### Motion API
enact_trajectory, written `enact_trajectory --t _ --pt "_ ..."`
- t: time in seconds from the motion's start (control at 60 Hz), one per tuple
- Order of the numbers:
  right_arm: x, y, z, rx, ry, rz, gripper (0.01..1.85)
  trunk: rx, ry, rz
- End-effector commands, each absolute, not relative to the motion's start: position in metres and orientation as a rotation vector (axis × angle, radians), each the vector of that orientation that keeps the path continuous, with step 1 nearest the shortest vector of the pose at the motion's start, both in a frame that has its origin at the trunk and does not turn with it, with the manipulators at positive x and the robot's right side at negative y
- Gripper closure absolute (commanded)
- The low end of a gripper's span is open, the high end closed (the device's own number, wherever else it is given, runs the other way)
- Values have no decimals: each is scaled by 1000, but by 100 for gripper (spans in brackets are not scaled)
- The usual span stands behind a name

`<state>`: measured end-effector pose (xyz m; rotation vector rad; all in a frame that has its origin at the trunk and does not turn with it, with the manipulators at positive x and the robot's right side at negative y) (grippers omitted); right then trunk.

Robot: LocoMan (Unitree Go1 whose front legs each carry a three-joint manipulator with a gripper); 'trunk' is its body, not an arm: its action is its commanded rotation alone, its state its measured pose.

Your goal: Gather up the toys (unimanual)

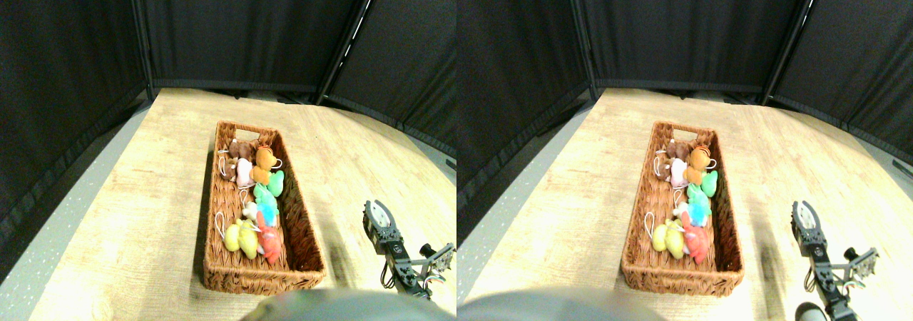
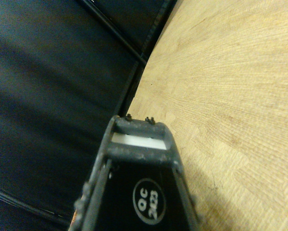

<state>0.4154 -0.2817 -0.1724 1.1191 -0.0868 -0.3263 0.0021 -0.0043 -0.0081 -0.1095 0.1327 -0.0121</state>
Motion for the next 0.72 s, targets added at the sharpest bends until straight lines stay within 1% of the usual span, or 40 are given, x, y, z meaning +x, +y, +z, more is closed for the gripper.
enact_trajectory --t 0.017,0.083,0.1,0.183,0.25,0.367,0.567,0.717 --pt "416 -279 -164 1134 -128 -302 180 -118 107 -45" --pt "414 -280 -162 1139 -132 -299 180 -118 107 -45" --pt "414 -280 -162 1139 -132 -299 180 -116 106 -61" --pt "410 -283 -161 1105 -159 -287 180 -112 106 -67" --pt "409 -285 -160 1124 -163 -286 180 -112 106 -67" --pt "406 -285 -161 1126 -182 -313 180 -111 107 -71" --pt "410 -282 -161 1115 -176 -299 180 -113 106 -73" --pt "412 -278 -159 1131 -176 -314 180 -117 107 -75"
